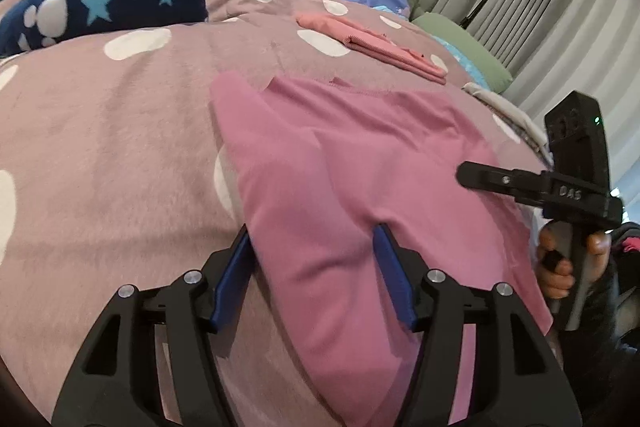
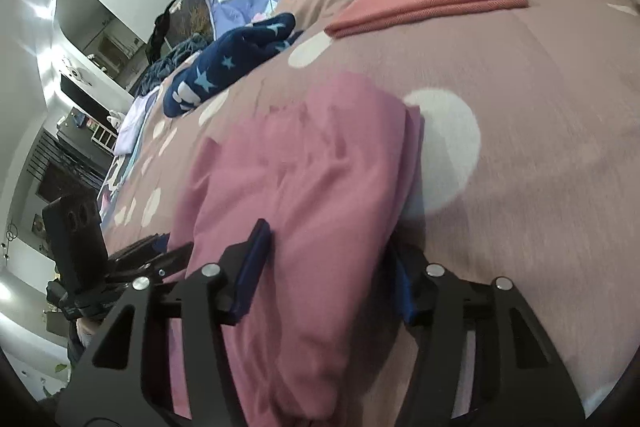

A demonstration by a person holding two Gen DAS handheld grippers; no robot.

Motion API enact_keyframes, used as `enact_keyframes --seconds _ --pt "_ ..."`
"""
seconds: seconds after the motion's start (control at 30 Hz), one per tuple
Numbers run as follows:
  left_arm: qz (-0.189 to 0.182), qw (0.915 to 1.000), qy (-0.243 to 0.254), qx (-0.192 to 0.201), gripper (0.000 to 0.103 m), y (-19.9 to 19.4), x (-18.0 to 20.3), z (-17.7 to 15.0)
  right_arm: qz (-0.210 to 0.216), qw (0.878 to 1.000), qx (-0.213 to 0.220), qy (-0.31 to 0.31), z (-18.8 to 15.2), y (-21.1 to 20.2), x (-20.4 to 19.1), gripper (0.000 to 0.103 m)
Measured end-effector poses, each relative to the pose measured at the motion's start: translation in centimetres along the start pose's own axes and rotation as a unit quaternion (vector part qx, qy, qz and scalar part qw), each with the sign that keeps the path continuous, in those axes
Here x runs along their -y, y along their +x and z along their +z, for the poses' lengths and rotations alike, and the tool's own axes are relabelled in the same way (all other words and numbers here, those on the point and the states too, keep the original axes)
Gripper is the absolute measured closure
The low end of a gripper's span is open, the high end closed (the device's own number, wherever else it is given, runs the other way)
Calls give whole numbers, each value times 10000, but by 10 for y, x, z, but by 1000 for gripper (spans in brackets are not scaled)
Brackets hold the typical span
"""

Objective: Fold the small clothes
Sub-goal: 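Grasp the folded pink garment's end with both grippers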

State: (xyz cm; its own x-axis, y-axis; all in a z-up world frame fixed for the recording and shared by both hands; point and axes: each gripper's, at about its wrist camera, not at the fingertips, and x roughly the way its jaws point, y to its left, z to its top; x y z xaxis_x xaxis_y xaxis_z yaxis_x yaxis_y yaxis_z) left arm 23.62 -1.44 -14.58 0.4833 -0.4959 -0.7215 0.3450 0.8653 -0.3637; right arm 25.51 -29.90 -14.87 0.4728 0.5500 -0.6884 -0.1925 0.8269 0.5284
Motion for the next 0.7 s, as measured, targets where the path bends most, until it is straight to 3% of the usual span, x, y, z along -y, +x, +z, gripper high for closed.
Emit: enact_keyframes --seconds 0.2,0.57,0.7 --pt "-446 9987 -243 64 42 4 -10 3 339 9990 226 -188 -3 -1 6 47" --pt "-439 9988 -207 98 42 4 -7 3 318 9987 210 -344 -16 -13 2 50" --pt "-441 9989 -164 38 42 0 -4 -1 503 9975 116 -473 -33 -26 0 50"
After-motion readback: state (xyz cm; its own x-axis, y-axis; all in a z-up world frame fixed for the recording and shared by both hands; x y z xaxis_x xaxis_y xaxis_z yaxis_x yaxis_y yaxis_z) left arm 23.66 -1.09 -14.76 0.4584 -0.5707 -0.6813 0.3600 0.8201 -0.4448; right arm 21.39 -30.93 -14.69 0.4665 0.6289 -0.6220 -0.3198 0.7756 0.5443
